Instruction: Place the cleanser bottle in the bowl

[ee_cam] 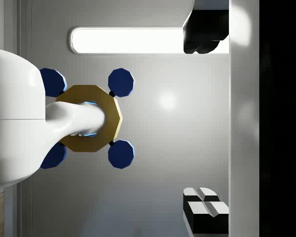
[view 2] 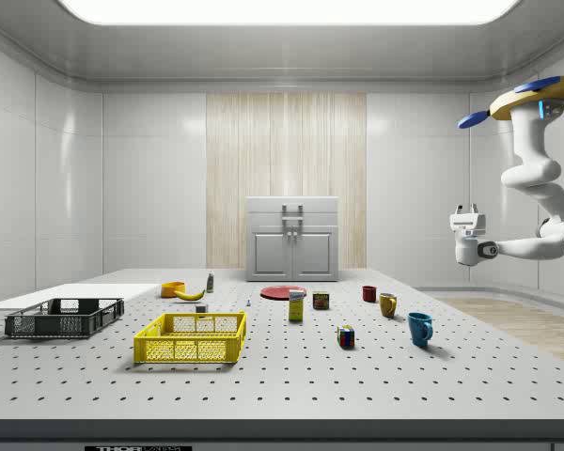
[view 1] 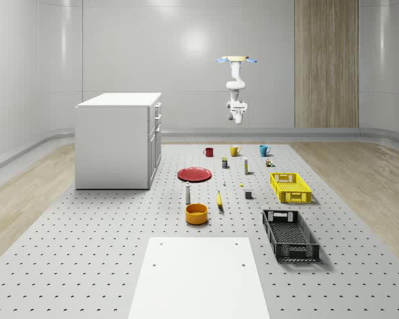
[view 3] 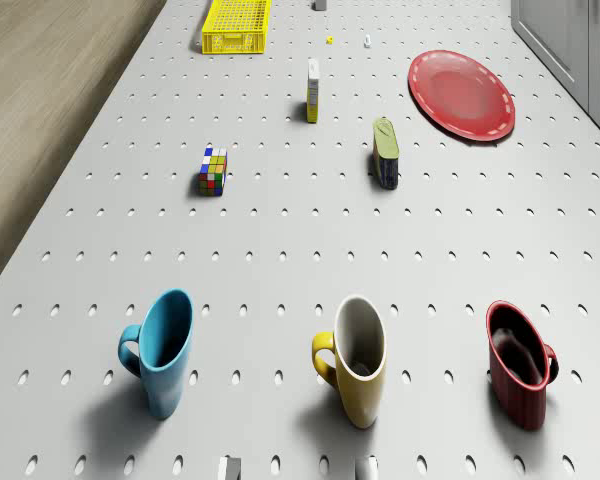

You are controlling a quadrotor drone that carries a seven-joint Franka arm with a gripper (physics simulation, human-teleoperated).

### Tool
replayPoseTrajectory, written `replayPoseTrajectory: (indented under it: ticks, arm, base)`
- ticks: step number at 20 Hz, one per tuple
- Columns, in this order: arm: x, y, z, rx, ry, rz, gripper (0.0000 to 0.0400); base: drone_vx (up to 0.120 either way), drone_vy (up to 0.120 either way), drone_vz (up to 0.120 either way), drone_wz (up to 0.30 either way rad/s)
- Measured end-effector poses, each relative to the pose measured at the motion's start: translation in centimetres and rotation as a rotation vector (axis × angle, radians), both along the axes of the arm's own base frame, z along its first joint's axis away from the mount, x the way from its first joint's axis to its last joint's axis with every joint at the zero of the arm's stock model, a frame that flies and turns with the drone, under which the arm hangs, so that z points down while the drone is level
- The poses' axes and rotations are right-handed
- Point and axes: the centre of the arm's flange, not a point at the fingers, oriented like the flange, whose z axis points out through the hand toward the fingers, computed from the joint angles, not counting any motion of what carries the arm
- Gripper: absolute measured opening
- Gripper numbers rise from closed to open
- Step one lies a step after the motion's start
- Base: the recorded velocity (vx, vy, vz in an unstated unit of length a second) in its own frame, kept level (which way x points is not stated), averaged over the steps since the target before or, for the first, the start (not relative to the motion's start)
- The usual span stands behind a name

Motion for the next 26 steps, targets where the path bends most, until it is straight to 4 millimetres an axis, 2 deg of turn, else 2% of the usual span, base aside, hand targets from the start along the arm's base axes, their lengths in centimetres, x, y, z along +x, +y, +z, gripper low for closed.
replayPoseTrajectory:
  ticks: [10, 12, 18, 26]
  arm:
    - [-0.2, 0.0, 6.6, 0.0, -0.008, 0.0, 0.04]
    - [-0.1, 0.0, 7.5, 0.0, -0.009, 0.0, 0.04]
    - [-0.1, 0.0, 8.8, 0.0, -0.014, 0.0, 0.04]
    - [-0.1, 0.0, 9.3, 0.0, -0.02, 0.0, 0.04]
  base:
    - [0.0, 0.0, 0.0, 0.0]
    - [0.02, -0.12, 0.0, 0.0]
    - [0.12, -0.12, 0.0, 0.0]
    - [0.12, -0.12, 0.0, 0.0]
